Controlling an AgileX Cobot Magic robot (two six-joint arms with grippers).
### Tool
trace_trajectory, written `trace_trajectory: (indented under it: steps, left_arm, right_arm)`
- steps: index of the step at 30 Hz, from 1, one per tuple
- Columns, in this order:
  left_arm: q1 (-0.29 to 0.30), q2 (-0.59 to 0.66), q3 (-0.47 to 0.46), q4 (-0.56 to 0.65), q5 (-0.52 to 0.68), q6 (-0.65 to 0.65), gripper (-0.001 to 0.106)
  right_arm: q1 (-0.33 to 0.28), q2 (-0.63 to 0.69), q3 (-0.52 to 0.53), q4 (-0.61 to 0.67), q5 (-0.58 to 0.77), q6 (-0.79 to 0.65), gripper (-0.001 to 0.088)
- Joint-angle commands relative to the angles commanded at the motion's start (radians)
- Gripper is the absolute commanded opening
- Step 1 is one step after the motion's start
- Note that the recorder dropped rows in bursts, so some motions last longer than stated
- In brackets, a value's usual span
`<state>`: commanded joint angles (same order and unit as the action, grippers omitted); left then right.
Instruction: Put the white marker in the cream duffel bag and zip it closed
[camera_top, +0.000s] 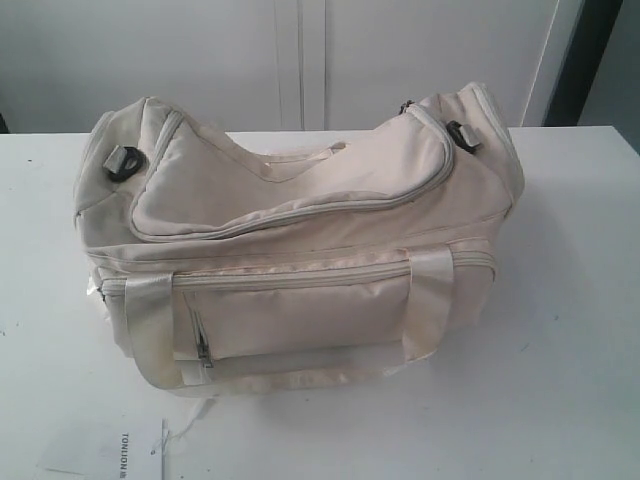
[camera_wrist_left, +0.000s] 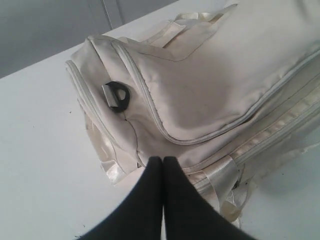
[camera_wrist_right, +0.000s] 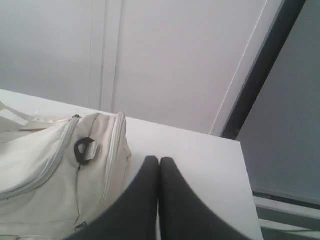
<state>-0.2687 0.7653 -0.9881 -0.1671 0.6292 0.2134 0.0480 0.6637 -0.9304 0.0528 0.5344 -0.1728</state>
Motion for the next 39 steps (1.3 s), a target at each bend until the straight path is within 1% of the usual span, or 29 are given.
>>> trace_trajectory:
  steps: [4, 11, 16, 19, 22, 25, 28, 31, 39]
  left_arm:
    - [0.0, -0.039, 0.052, 0.0, -0.047, 0.0, 0.0]
    - [0.0, -0.133, 0.189, -0.002, -0.217, -0.018, 0.0]
    - [0.0, -0.202, 0.252, -0.002, -0.238, -0.026, 0.0]
    - [0.0, -0.248, 0.292, -0.002, -0.264, -0.026, 0.0]
    - [0.0, -0.281, 0.313, -0.002, -0.262, -0.028, 0.0]
    - [0.0, -0.311, 0.335, -0.006, -0.252, -0.034, 0.0]
    - [0.0, -0.332, 0.344, -0.006, -0.237, -0.034, 0.0]
    - [0.0, -0.338, 0.345, -0.006, -0.205, -0.034, 0.0]
    - [0.0, -0.338, 0.345, -0.006, -0.208, -0.034, 0.0]
  right_arm:
    - [0.0, -0.038, 0.061, 0.0, -0.061, 0.0, 0.0]
    - [0.0, -0.113, 0.188, 0.0, -0.19, 0.0, 0.0]
    - [0.0, -0.165, 0.249, 0.0, -0.216, 0.001, 0.0]
    - [0.0, -0.201, 0.288, 0.0, -0.261, 0.01, 0.0]
    - [0.0, -0.229, 0.304, 0.0, -0.268, 0.01, 0.0]
    - [0.0, -0.242, 0.305, 0.0, -0.238, 0.01, 0.0]
    - [0.0, -0.242, 0.305, 0.0, -0.237, 0.01, 0.0]
    - [0.0, -0.242, 0.305, 0.0, -0.237, 0.01, 0.0]
    - [0.0, -0.242, 0.305, 0.0, -0.237, 0.01, 0.0]
